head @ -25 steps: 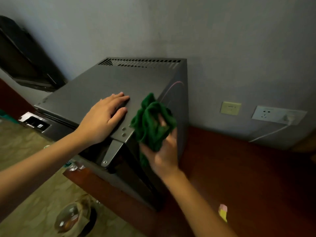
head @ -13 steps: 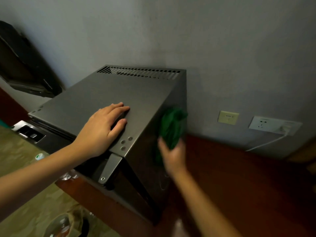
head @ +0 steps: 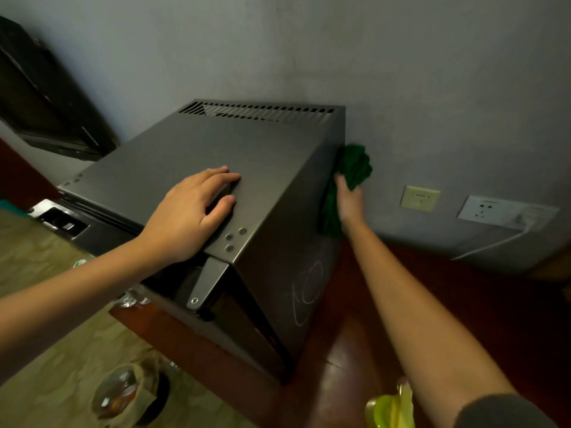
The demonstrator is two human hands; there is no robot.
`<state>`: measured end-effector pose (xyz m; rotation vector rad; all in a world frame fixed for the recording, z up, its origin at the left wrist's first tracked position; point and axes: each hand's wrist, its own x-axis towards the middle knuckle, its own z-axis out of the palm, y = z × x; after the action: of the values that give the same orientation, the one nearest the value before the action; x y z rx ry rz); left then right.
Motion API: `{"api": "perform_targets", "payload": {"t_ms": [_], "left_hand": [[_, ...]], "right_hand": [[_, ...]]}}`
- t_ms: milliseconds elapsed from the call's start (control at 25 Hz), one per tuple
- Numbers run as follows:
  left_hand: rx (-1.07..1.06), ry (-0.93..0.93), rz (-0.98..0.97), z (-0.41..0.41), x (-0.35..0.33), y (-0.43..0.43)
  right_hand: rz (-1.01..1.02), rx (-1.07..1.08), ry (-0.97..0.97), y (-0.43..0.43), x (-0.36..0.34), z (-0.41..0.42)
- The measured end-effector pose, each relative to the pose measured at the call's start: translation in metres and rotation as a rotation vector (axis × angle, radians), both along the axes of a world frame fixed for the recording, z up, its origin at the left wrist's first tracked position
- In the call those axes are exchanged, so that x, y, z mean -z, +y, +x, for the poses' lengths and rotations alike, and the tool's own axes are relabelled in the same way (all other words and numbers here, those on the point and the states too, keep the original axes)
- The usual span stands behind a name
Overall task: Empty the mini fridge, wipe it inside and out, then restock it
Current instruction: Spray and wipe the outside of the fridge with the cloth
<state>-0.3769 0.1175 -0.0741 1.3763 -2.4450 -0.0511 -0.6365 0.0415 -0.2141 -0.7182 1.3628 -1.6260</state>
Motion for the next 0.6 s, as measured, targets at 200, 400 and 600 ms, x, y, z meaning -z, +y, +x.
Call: {"api": "perform_targets", "payload": {"t_ms": [200,400,600], "left_hand": [[0.007,0.011,0.000,0.002,0.001,-0.002],[0.000,0.020,-0.002,0.004,0.005,-0.005],[-0.005,0.027,0.016,0.002,0.000,-0.004]], "right_hand": [[0.002,-0.083,0.173,0.166,0.044,0.110],[-0.443,-0.156,0.384,0.108,-0.052,0.075],[-0.004,-0.038,0.009,0.004,-0.014,-0.002]]}}
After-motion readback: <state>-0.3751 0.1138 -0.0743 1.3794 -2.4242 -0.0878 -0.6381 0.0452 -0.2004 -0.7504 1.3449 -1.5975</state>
